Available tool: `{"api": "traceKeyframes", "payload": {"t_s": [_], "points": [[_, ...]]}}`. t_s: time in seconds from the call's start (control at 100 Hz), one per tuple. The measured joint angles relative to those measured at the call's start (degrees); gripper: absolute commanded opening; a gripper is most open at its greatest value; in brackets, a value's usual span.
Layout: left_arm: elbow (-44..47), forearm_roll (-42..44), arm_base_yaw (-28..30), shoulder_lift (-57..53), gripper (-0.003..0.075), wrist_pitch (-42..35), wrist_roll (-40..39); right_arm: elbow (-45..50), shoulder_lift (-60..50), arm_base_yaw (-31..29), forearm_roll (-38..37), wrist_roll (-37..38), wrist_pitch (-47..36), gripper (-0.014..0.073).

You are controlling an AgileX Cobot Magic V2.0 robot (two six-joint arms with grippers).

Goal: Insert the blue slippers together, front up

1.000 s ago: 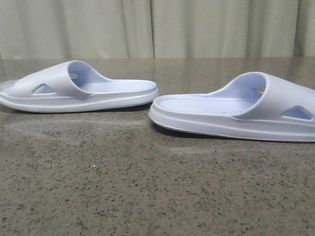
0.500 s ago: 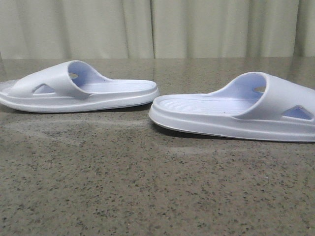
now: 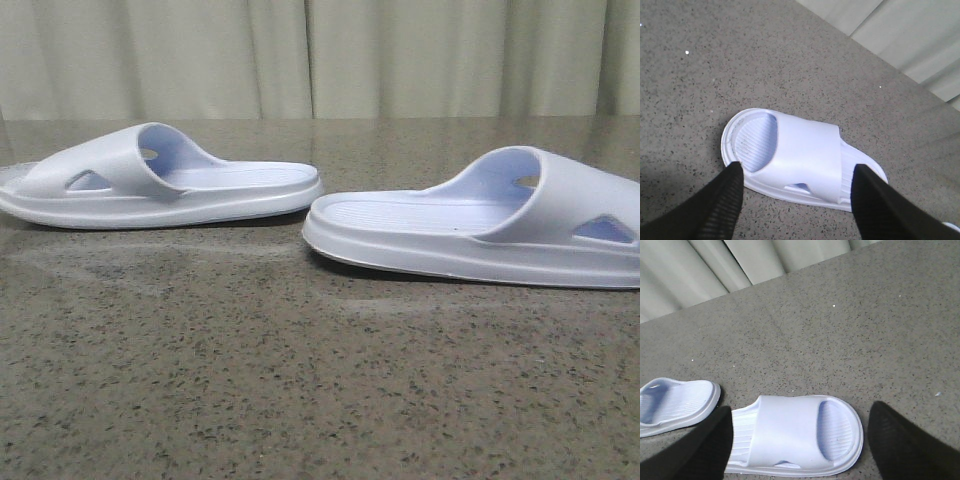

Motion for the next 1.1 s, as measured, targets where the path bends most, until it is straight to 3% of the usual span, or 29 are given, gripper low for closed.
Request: {"api": "traceKeyframes", "payload": {"t_s": [0.33, 0.58, 0.77, 1.1], "points": [[0.0, -7.3, 0.1, 9.4, 0.0411, -4.0, -0.1, 0.0, 0.0, 0.0, 0.0, 0.0, -0.2, 0.0488], [0.0, -12.8, 5.6, 14.2, 0.0411, -4.4, -0.1, 0.0, 0.0, 0.0, 0.0, 0.0, -1.3, 0.0488], [0.0, -17.1, 6.6, 17.6, 0.0411, -3.7, -0.1, 0.0, 0.0, 0.0, 0.0, 0.0, -2.3, 0.0488], [0.0, -23.4, 6.6, 23.1, 0.041, -2.5, 5.9, 0.0, 0.0, 0.0, 0.0, 0.0, -2.3, 0.0488]]}}
